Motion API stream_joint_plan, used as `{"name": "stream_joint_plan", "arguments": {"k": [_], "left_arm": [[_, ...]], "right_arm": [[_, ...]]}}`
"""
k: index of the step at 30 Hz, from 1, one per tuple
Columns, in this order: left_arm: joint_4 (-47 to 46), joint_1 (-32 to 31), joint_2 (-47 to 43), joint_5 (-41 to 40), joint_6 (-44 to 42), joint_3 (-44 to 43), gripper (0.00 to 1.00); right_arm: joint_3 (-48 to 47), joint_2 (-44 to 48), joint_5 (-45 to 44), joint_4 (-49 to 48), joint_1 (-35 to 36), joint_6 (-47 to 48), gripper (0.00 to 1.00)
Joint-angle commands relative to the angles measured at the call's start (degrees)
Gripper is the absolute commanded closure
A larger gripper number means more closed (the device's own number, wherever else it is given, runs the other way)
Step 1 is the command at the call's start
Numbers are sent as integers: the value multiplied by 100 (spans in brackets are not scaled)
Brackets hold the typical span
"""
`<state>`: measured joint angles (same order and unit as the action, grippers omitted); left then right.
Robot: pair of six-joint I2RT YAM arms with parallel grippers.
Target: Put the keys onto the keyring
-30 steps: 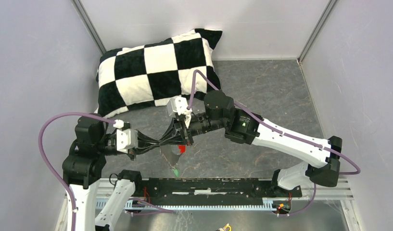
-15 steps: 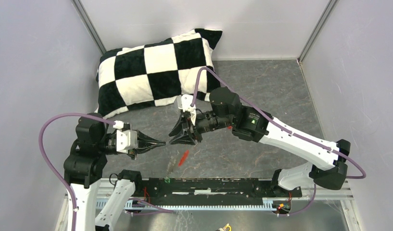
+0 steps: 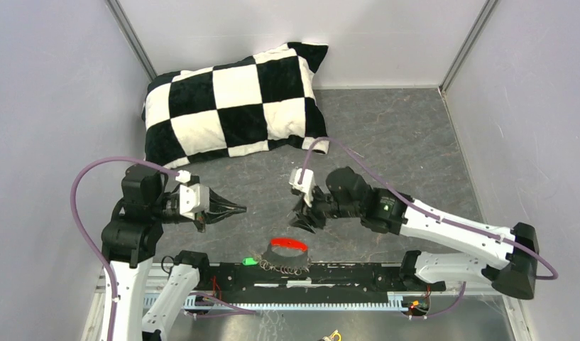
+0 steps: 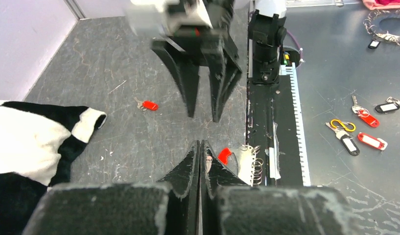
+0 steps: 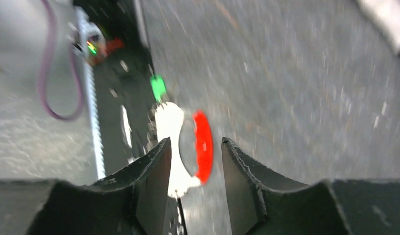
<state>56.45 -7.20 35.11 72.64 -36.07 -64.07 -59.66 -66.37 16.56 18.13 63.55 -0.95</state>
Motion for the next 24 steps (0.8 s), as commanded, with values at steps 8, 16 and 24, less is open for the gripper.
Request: {"name": "stream_joint_plan", "arguments": {"k": [8, 16, 24], "left_arm": [[209, -9, 316, 72, -607, 16, 98], [208, -9, 125, 13, -550, 62, 96], [207, -9, 83, -16, -505, -24, 93]], "right_arm": [[3385, 1805, -694, -752, -111, -1325, 50], [2971, 922, 763, -835, -259, 1196, 45], [3022, 443, 1534, -927, -268, 2810, 35]]}}
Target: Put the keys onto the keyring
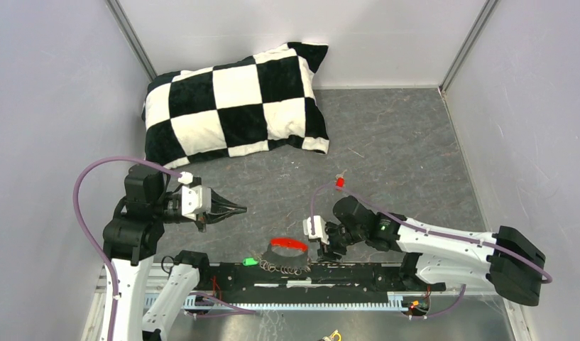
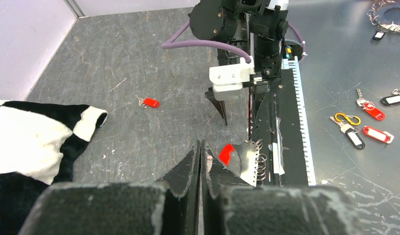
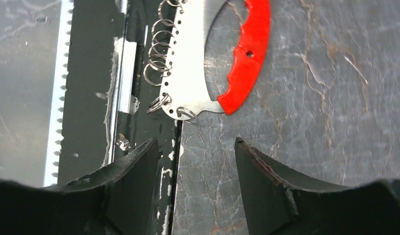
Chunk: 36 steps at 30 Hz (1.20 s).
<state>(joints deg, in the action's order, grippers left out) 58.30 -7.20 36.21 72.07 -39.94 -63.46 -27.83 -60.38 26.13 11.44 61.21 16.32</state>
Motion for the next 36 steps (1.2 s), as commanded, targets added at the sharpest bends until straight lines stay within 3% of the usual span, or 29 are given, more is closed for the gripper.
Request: {"name": "stream_joint_plan", "arguments": {"k": [1, 9, 36], "left_arm": [[17, -9, -19, 51, -123, -81, 92], [23, -9, 3, 23, -115, -117, 91], [17, -9, -57, -122, -109, -145, 88]], "right_arm": [[-176, -254, 649, -270, -32, 1183, 35], [-500, -1244, 960, -125, -38, 1838, 42], [-1110, -2248, 1315, 470, -61, 2350, 61]]}}
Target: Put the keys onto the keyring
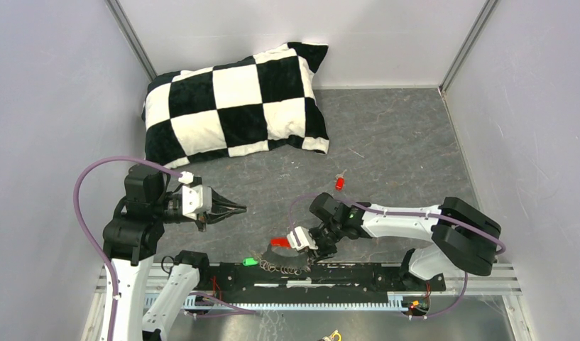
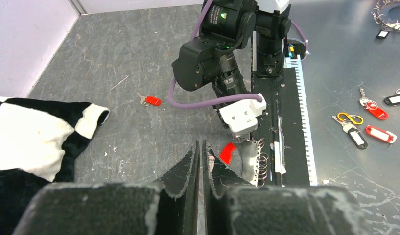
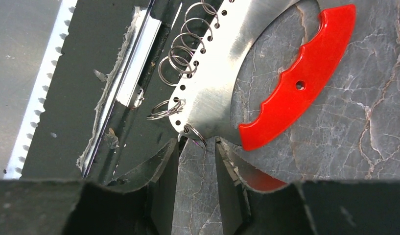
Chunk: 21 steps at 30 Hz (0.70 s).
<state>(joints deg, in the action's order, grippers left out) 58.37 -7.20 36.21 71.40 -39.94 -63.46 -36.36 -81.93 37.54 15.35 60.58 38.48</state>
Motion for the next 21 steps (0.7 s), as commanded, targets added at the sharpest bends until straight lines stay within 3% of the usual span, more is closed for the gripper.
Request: {"name": "stream_joint_plan", "arguments": {"k": [1, 7, 15, 21], "left_arm": [[16, -9, -62, -63, -117, -148, 88], [11, -12, -78, -82, -128, -149, 88], [14, -9, -96, -104, -141, -154, 88], [17, -14, -101, -144, -118, -166, 87]], "right_arm": [[-258, -113, 168, 74, 2, 134, 62], [-261, -148, 175, 91, 33, 76, 70], [-267, -130, 215, 85, 34, -20, 98], [-428, -35, 131, 308, 25, -178, 99]]}}
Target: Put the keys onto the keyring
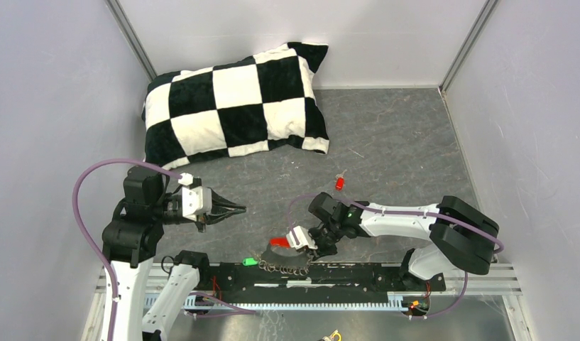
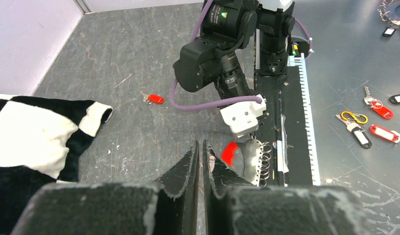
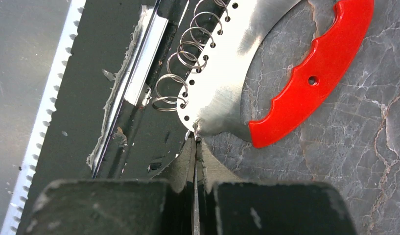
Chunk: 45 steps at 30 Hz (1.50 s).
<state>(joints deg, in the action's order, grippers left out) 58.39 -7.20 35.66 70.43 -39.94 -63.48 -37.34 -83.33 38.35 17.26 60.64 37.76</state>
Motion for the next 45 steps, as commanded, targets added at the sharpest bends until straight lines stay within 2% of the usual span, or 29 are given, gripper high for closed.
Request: {"name": "stream_joint_plan", "arguments": {"k": [1, 9, 15, 20, 23, 28, 34, 40, 45], "left_arm": [[19, -10, -43, -37, -119, -164, 87], [19, -9, -38, 95, -445, -44, 85], [41, -9, -139, 184, -754, 257, 85], [48, -10, -99, 635, -649, 152, 85], [44, -9, -118, 807, -580, 111, 81], [50, -9, -237, 944, -454, 89, 60], [55, -1, -391, 1002, -658, 95, 46], [58, 8, -458, 986, -738, 119, 46], [58, 8, -512, 913, -700, 179, 51]], "right_arm": [[-441, 221, -46, 152, 6, -194, 99], [-1265, 1783, -896, -355, 24, -584, 99], [-2167, 2120, -948, -344, 175, -285, 99], [-2688, 2163, -1049, -472, 475, -89, 99], [-2845, 2159, -1098, -639, 655, -25, 99], [-3013, 2043, -1160, -808, 877, -23, 99], [-3110, 1880, -1229, -1166, 1065, -230, 99], [-3211, 1621, -1496, -1479, 1226, -725, 99], [-3264, 1498, -1749, -1548, 1391, -865, 99]]}}
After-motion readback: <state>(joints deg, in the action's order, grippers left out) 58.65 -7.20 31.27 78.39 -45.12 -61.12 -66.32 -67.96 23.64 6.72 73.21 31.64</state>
